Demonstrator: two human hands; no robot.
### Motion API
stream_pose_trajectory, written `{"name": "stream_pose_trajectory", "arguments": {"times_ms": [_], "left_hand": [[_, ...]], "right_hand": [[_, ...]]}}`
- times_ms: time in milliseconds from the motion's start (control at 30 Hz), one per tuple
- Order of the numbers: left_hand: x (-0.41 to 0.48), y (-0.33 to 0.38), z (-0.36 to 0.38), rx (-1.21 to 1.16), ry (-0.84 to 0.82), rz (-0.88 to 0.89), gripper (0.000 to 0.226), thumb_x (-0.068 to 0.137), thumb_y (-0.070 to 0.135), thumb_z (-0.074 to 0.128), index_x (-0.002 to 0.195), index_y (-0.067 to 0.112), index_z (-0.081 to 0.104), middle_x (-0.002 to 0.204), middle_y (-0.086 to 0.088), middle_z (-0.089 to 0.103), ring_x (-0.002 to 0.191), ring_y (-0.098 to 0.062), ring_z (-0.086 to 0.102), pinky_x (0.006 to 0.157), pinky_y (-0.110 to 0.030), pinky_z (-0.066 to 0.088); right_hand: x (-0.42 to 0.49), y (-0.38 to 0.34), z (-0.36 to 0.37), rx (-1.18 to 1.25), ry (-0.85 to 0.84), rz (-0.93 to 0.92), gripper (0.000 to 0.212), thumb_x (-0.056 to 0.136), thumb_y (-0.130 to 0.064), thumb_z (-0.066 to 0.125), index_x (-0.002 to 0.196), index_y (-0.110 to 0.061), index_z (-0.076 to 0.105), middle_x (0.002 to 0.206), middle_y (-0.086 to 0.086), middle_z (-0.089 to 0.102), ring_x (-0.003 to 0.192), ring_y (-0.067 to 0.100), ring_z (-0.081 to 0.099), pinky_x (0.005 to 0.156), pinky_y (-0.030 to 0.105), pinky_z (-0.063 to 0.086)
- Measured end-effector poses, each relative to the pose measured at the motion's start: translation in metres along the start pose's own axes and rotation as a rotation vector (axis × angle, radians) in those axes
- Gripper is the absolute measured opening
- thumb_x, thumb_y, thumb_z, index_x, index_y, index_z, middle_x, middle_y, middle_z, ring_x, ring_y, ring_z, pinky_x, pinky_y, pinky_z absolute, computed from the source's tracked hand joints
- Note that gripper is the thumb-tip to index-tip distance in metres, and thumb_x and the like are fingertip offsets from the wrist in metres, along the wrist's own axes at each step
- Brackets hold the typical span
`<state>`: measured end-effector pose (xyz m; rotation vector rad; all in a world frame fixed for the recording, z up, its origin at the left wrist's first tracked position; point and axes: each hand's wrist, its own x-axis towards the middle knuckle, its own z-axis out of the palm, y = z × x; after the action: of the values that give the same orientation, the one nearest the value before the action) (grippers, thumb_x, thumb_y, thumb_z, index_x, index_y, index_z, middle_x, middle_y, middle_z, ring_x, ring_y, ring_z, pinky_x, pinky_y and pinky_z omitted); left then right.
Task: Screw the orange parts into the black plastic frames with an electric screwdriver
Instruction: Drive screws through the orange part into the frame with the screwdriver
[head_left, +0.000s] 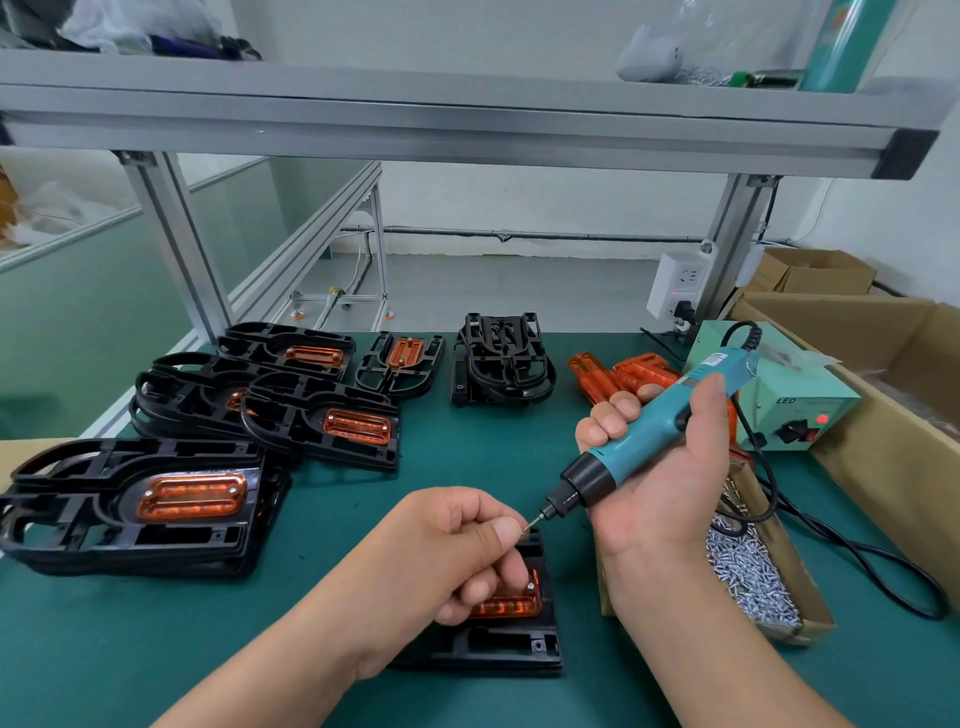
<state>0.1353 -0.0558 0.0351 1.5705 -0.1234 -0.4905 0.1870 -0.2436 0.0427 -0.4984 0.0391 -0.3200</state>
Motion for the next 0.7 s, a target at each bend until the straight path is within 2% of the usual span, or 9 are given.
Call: {"name": "stream_pose_trajectory", "arguments": {"times_ms": [200, 533, 700], "left_hand": [[-0.0022, 0.001, 0.0008, 0.082, -0.023, -0.017, 0.024, 0.102, 0.027, 0.065, 0.079, 0.021, 0.069, 0.074, -0.008, 0.069, 0.051, -0.013, 0.036, 0.046, -0.022, 0.026], [-0.0014, -0.0018, 0.0049, 0.097, 0.027, 0.054, 0.025, 0.1, 0.023, 0.068, 0.075, 0.024, 0.068, 0.07, -0.008, 0.07, 0.048, -0.011, 0.036, 0.045, -0.021, 0.028], [-0.0012, -0.0038, 0.0047, 0.275, 0.07, 0.118, 0.018, 0.093, 0.038, 0.066, 0.081, 0.024, 0.068, 0.069, -0.003, 0.072, 0.046, -0.007, 0.038, 0.046, -0.015, 0.033]], "right_hand": [[0.0, -0.0004, 0.0, -0.014, -0.005, 0.001, 0.045, 0.103, -0.058, 0.058, 0.09, -0.015, 0.054, 0.075, 0.002, 0.048, 0.061, 0.016, 0.044, 0.056, 0.027, 0.043], [-0.0019, 0.0022, 0.0011, -0.028, 0.018, 0.008, 0.045, 0.103, -0.058, 0.058, 0.092, -0.015, 0.053, 0.075, 0.002, 0.048, 0.061, 0.015, 0.043, 0.055, 0.027, 0.043], [-0.0014, 0.004, 0.001, -0.025, 0.049, 0.018, 0.046, 0.104, -0.058, 0.055, 0.088, -0.015, 0.053, 0.074, 0.003, 0.047, 0.059, 0.015, 0.043, 0.053, 0.027, 0.043]]}}
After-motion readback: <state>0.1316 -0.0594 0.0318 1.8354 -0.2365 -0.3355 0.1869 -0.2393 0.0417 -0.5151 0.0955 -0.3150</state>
